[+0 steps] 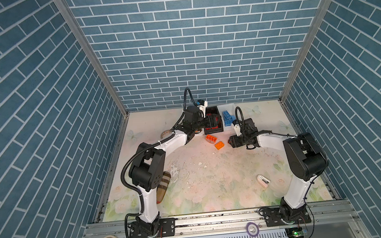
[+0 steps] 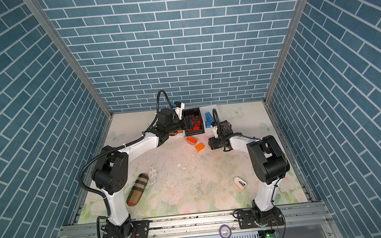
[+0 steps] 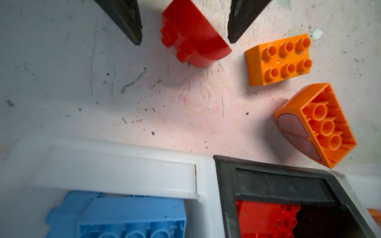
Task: Sort the legos into containers by color
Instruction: Pick up the lego from the center of the table.
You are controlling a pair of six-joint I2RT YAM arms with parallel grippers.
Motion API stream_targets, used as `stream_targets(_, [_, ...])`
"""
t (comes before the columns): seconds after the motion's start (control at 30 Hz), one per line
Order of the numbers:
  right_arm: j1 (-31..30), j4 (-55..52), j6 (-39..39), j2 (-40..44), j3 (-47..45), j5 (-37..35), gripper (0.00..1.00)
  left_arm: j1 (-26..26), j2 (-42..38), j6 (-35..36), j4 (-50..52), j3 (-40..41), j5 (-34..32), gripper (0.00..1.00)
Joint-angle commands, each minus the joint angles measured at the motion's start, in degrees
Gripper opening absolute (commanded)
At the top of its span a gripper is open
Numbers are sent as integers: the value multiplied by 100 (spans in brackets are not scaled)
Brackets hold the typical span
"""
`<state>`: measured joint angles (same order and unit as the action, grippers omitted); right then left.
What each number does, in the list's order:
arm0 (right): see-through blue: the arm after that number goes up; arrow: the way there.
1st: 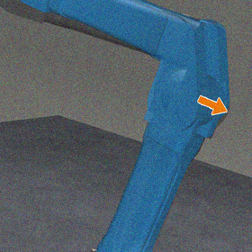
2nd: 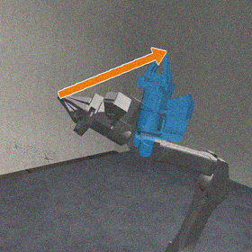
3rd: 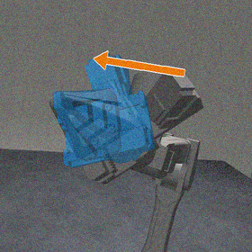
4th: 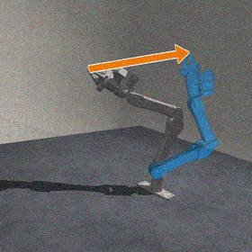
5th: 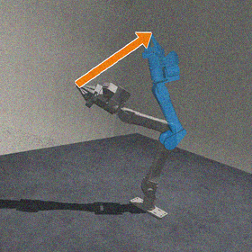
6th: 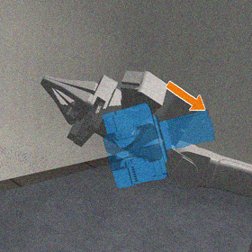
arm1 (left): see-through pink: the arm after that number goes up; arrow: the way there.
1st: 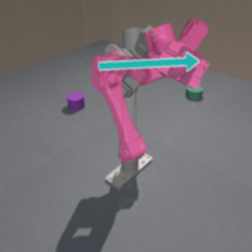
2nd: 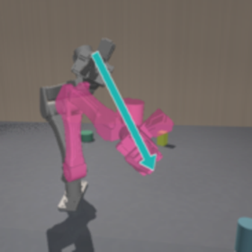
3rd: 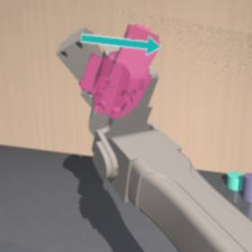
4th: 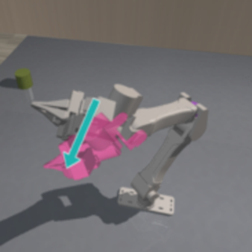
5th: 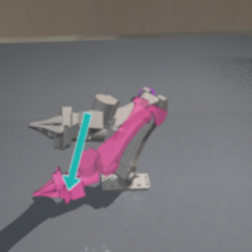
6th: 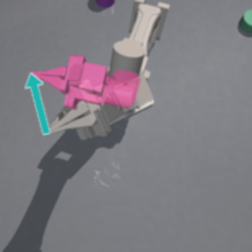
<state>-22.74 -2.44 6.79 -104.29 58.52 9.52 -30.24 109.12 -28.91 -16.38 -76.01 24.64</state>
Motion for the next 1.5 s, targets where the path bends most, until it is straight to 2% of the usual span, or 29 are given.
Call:
stream_targets(0.0, [-103, -264, -386, -188, 231, -196, 65, 40, -578, 249, -254, 555, -336, 79])
stream_targets(0.4, [-198, -279, -433, -434, 363, -314, 56, 43, -2180, 236, -279, 2845, -815, 79])
stream_targets(0.67, [-218, -258, -415, -522, 370, -282, 49, 36, -2809, 210, -175, 3693, -1118, 79])
stream_targets(1.0, [-275, -354, -485, -460, 502, -199, 33, 38, -2886, 215, -51, 3958, -1269, 79])
stream_targets(1.27, [-341, -406, -434, -290, 491, -133, 27, 42, -2544, 75, -388, 3937, -1103, 80])
stream_targets(1.47, [-335, -336, -47, 33, 582, 181, 21, -19, -2371, 34, -524, 3818, -1143, 80])
